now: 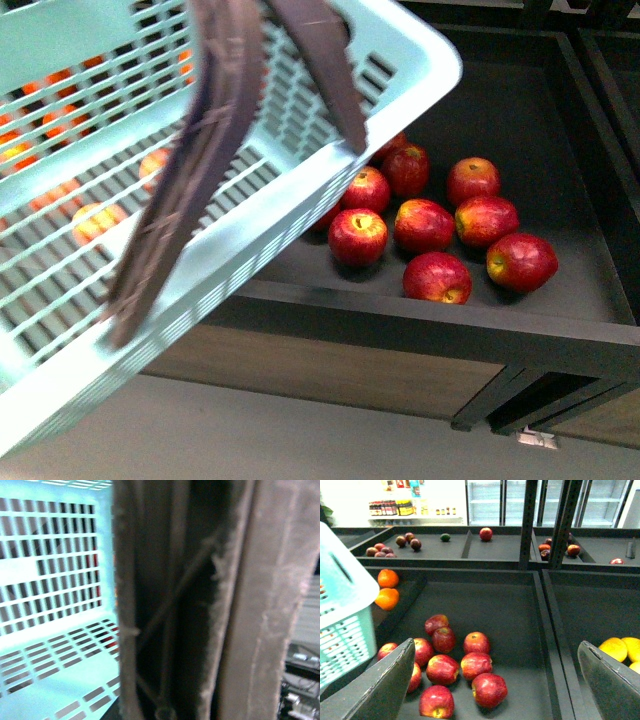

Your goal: Pick mango and avocado into basket

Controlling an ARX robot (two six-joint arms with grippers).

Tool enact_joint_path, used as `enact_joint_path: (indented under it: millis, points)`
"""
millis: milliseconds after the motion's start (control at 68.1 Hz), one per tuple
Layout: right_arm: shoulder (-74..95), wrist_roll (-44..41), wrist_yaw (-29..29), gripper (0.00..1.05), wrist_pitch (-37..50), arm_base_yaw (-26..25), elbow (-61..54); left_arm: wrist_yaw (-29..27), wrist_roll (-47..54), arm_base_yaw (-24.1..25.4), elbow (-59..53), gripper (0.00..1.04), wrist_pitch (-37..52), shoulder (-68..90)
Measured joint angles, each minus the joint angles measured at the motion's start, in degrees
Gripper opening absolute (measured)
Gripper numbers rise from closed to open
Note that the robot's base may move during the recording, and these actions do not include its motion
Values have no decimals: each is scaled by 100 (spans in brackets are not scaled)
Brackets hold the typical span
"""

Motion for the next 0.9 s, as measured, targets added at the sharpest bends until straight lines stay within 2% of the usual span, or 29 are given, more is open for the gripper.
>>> enact_joint_path:
  millis: [162,338,514,735,896]
  points:
    - [0,0,-9,96,0,0,0,345,527,-691,1215,14,-507,975]
    - [0,0,-4,96,0,0,0,518,763,-1287,1580,14,-398,1386]
    - [0,0,-7,96,0,0,0,691,831,-1401,1670,14,-345,1394]
    - [0,0,-7,96,0,0,0,487,872,-1373,1670,14,-345,1394]
    - [0,0,-7,96,0,0,0,551,879,-1364,1670,14,-345,1394]
